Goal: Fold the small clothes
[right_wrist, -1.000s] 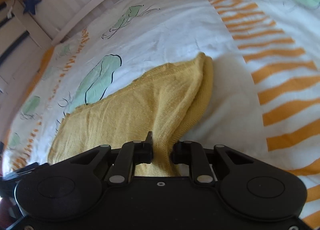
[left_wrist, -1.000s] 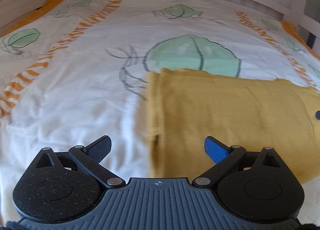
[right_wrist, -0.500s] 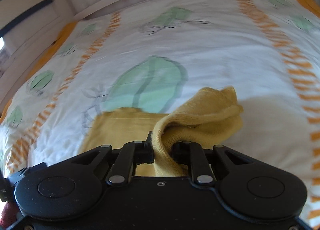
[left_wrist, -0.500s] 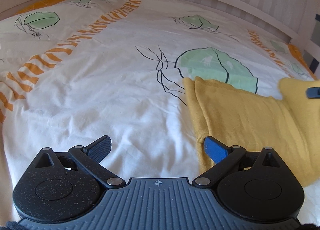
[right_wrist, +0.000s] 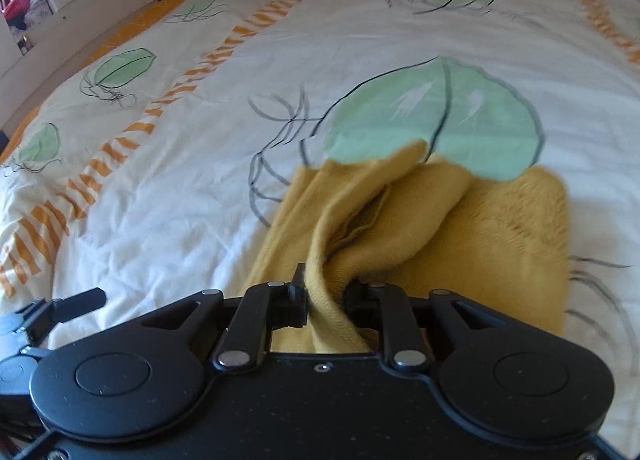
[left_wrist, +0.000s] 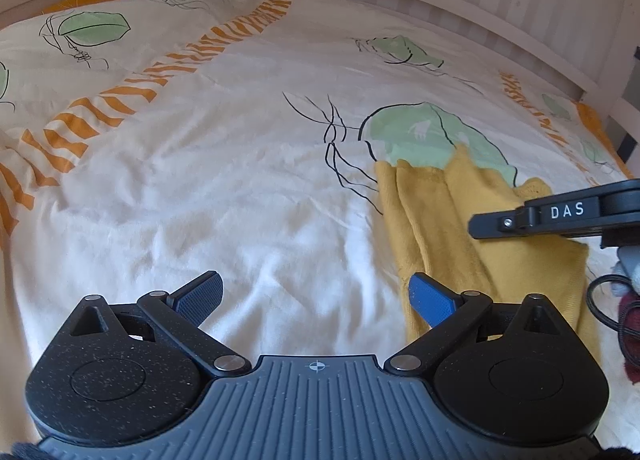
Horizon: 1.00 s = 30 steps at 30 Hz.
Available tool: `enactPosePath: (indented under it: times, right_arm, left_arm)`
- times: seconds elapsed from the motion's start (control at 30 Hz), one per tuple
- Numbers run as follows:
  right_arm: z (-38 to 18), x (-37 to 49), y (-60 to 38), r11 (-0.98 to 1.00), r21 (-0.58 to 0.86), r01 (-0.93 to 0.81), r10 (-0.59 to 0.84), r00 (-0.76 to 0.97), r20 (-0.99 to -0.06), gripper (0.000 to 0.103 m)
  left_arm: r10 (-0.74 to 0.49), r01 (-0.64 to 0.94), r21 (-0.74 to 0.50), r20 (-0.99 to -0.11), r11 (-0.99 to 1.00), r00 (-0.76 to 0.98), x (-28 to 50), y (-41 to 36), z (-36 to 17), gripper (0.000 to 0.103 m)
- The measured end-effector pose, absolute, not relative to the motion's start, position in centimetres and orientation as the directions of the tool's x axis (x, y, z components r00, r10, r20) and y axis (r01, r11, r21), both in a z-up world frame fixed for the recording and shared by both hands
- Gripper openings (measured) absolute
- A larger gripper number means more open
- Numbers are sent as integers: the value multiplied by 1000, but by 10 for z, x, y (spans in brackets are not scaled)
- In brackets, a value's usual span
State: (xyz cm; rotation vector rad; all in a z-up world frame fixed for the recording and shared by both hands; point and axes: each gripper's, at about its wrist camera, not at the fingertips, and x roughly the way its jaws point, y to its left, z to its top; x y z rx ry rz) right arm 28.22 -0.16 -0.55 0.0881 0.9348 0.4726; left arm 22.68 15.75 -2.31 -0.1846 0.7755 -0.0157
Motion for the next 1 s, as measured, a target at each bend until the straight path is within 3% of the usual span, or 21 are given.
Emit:
enactPosePath:
  times: [0.27, 0.37, 0.5, 0.8, 1.0]
  right_arm:
    - [22, 272, -36, 837, 407, -364, 546, 556, -626, 33]
    - [29, 263, -58, 856, 380, -350, 517, 591, -619, 33]
    - [24, 247, -83, 893, 318, -318, 450, 628, -635, 45]
    - [-9, 214, -98, 934, 180, -310, 347, 658, -668, 46]
    - [-33, 197, -76, 903, 86, -421, 355, 618, -701, 48]
  left_arm:
    - [-85, -58, -179, -697, 982, 712, 227, 159, -26, 100]
    - [-85, -58, -180, -694, 982, 715, 226, 158, -26, 100]
    - [-94, -59, -195, -687, 979, 721, 225, 159, -24, 100]
    - [-140, -17, -224, -663, 974, 735, 226, 143, -12, 100]
    - [-178, 48, -209, -666, 977, 724, 240, 120, -4, 100]
